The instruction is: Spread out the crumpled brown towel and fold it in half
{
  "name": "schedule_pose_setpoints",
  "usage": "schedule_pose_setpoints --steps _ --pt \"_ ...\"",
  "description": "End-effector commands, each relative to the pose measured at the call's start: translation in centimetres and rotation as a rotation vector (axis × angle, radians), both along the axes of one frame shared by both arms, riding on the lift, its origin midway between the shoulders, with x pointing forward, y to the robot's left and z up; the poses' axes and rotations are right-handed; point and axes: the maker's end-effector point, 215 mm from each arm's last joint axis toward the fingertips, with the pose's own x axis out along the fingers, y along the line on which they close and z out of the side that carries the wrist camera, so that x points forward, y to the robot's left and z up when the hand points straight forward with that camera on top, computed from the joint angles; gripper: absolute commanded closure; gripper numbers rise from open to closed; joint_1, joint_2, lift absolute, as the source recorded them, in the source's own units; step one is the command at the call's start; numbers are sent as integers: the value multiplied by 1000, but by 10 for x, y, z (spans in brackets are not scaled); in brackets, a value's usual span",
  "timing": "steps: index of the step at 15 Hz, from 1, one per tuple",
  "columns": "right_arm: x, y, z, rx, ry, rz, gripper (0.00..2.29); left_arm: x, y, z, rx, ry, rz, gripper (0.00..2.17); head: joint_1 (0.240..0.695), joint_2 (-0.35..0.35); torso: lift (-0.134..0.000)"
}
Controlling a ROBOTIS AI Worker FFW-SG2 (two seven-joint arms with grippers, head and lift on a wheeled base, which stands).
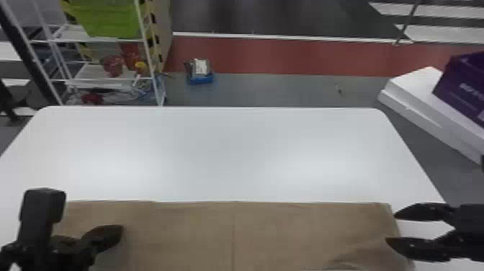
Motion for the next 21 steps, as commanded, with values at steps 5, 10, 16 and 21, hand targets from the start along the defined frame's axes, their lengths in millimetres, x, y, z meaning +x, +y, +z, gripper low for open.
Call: schedule_pose_setpoints --steps 5,10,16,21 --pt "-4 -44 -23 49 57 -95 215 3 8 13 -33 -31 15 1295 695 -133 -124" --pt "-17 -52 -41 27 97 -109 282 8 14 16 -39 -45 22 1220 695 -147 -124" --pt "-33 -25 -68 -5 215 -84 282 7 16 8 -46 -28 26 1224 695 -143 -124" --pt "-32 -17 -73 -10 234 -77 282 6 20 5 -36 -21 30 1234 695 -96 -124"
